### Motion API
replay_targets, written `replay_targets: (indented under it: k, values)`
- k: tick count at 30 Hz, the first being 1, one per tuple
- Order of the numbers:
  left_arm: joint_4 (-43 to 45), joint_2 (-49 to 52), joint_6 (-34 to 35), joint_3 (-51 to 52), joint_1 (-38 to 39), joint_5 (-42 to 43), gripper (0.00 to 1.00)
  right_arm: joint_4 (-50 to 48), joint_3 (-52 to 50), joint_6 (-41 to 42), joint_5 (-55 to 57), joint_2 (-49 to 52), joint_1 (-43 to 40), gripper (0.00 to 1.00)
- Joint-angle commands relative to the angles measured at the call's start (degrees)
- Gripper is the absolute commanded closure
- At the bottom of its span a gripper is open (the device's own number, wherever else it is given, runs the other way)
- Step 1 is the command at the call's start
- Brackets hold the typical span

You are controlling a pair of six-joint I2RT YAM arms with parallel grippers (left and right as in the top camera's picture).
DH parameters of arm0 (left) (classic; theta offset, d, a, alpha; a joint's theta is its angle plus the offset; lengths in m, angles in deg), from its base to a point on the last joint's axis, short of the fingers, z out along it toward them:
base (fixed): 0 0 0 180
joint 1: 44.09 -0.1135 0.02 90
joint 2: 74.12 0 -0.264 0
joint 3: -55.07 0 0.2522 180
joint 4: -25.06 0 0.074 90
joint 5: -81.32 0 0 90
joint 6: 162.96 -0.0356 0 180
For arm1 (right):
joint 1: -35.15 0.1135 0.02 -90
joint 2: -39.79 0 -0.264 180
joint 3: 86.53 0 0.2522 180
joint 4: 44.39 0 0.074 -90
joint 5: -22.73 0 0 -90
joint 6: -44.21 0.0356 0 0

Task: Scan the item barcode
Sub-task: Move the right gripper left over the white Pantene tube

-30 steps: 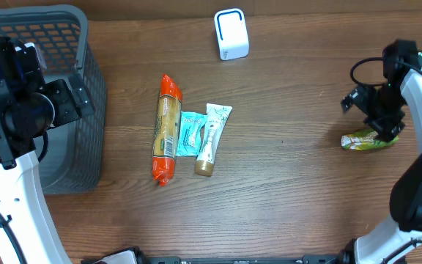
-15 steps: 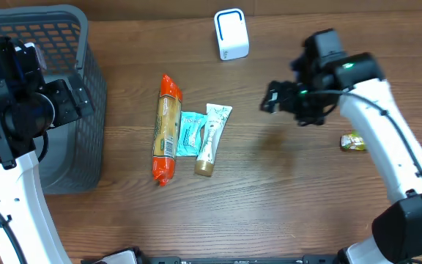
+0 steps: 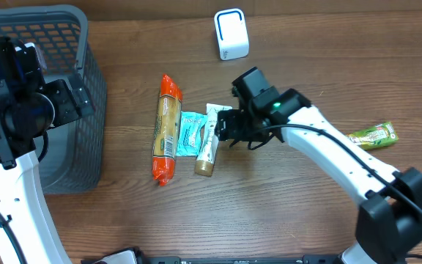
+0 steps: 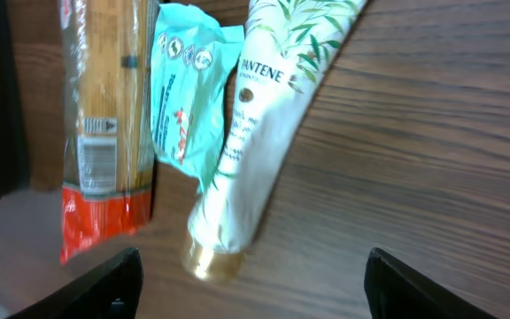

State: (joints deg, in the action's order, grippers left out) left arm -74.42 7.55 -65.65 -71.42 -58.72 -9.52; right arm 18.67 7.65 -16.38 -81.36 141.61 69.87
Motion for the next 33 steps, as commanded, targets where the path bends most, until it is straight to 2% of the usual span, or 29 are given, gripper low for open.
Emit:
replay_targets:
  k: [1, 4, 8, 14, 17, 20, 22, 25, 28, 33]
  values:
    - [0.2, 0.1, 0.4, 0.1, -0.1, 0.4, 0.00, -2.5, -0.5, 4.1, 1.6, 4.3, 2.4, 0.22]
    - [0.2, 0.1, 0.4, 0.2, -0.1, 0.4, 0.00, -4.9, -0.4, 6.5, 2.1, 7.7, 4.6, 0.23]
    - [0.2, 0.1, 0.4, 0.1, -0.1, 0.4, 0.00, -5.9, -0.4, 9.0, 4.1, 10.6, 5.9, 0.30]
    - [0.2, 0.1, 0.4, 0.2, -0.1, 0.4, 0.00, -2.1, 0.0, 11.3, 8.5, 12.7, 5.4, 0.48]
    - [0.2, 0.1, 0.4, 0.2, -0.1, 0.4, 0.00, 3.5, 1.6, 10.2, 10.5, 12.3, 3.2, 0.65]
    - [0.2, 0.1, 0.4, 0.1, -0.1, 0.4, 0.00, 5.3, 1.8, 2.4, 10.1, 12.2, 1.0, 0.65]
    - [0.2, 0.1, 0.4, 0.1, -0.1, 0.4, 0.00, 5.7, 1.8, -9.1, 8.4, 12.2, -0.2, 0.58]
    - [0.2, 0.1, 0.4, 0.2, -0.1, 0.4, 0.00, 6.7, 2.2, -16.6, 8.6, 12.0, -0.2, 0.42]
    - [0.2, 0.1, 0.4, 0.2, -0.1, 0.4, 0.00, 7.8, 3.5, -17.1, 9.6, 12.0, 0.1, 0.34]
    - [0.2, 0.1, 0.4, 0.2, -0.1, 0.4, 0.00, 8.7, 4.5, -15.7, 9.5, 12.0, 0.7, 0.34]
